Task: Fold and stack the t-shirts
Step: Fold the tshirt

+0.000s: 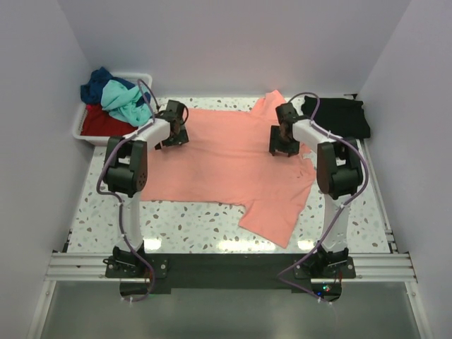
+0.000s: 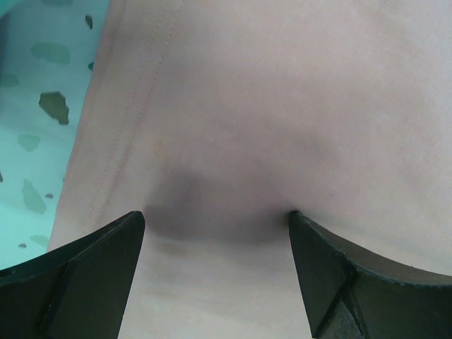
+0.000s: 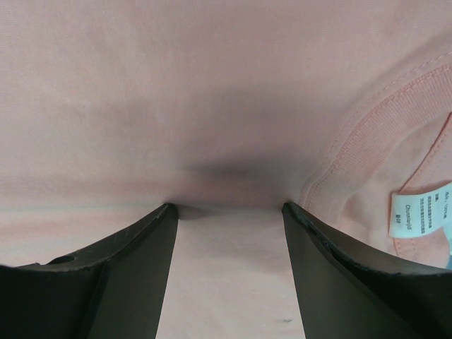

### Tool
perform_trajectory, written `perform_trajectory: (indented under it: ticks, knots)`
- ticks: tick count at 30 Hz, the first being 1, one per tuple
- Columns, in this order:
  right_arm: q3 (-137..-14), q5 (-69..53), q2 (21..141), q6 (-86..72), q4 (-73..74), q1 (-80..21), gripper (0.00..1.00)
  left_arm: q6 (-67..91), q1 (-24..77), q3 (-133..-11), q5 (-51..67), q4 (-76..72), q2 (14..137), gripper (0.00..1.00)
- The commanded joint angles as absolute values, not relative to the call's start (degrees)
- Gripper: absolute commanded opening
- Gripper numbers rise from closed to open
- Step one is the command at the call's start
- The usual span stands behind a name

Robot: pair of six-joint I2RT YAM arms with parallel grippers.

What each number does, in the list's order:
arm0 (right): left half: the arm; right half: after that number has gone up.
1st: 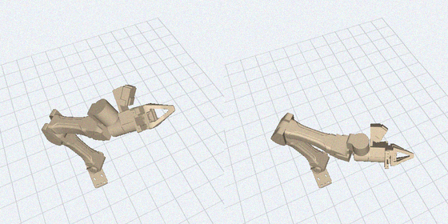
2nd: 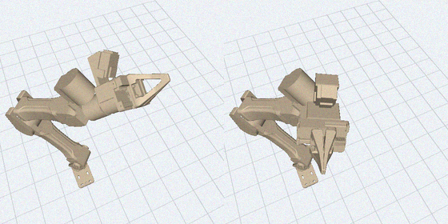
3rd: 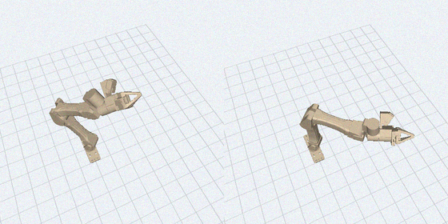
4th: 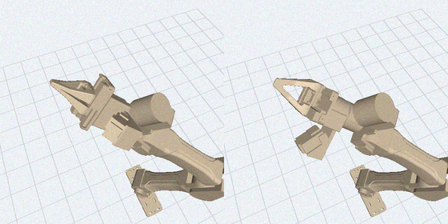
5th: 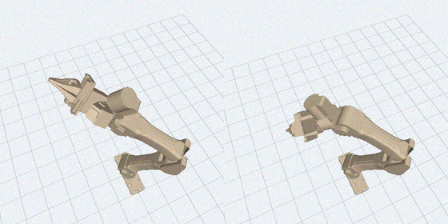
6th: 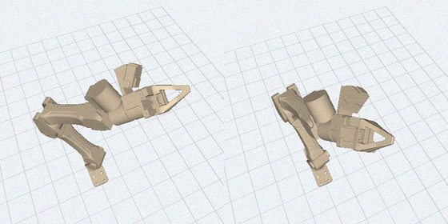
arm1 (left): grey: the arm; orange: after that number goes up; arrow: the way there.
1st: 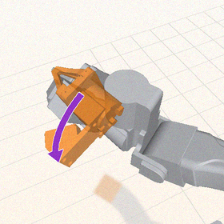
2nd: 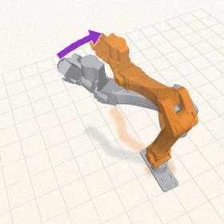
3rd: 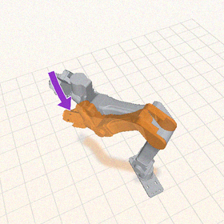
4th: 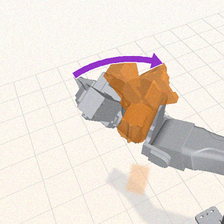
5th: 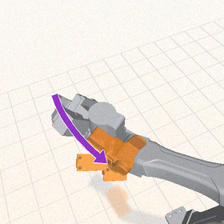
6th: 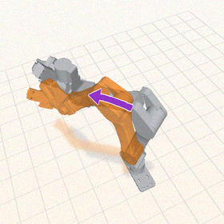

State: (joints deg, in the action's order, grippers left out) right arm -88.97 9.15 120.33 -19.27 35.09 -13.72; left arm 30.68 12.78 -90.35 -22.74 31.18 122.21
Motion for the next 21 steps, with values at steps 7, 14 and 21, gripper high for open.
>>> perform_trajectory:
  ticks: [7, 14, 21]
  knots:
    - [-93.08, 11.43, 120.77, -17.49, 38.06, -11.95, 0.65, 28.83, 12.04, -92.38, -24.43, 33.84, 121.83, 0.88]
    - [-89.13, 12.83, 108.12, -17.93, 37.88, -12.13, 0.65, 28.83, 12.13, -84.47, -26.1, 32.87, 106.99, 0.89]
    - [-77.99, 13.44, 94.06, -19.24, 40.43, -12.39, 0.65, 32.25, 12.13, -71.4, -26.46, 32.7, 94.58, 0.89]
